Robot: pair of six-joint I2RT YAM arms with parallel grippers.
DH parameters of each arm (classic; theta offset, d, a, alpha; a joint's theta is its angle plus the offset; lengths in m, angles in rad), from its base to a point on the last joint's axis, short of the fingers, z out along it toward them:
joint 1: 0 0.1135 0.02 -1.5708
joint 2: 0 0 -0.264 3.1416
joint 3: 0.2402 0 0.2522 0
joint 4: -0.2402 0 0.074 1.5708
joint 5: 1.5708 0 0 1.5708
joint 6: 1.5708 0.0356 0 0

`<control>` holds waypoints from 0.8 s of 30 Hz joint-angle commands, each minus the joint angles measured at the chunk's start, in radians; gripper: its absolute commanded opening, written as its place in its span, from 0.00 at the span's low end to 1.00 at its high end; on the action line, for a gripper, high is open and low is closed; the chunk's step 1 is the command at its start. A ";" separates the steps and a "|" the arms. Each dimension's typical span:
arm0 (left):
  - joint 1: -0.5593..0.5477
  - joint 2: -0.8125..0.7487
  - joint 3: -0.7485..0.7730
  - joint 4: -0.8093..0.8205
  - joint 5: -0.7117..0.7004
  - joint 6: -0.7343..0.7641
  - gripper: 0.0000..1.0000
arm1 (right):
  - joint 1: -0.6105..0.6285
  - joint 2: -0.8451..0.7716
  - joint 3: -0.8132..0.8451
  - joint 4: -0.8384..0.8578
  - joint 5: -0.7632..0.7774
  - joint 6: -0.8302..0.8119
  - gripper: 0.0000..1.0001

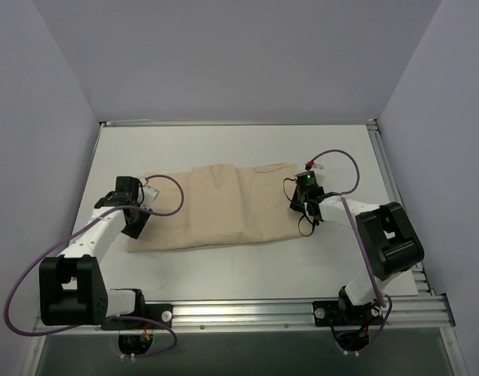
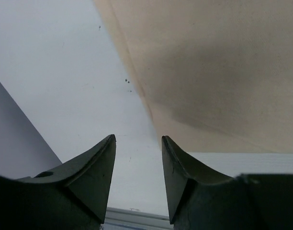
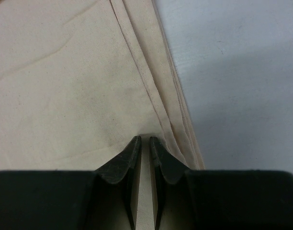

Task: Open and lay out the surgical kit
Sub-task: Open the surgical kit at the center of the board.

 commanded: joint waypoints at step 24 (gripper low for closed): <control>0.123 0.446 0.686 -0.159 0.222 -0.189 0.89 | -0.127 0.311 0.600 -0.337 -0.146 -0.250 0.56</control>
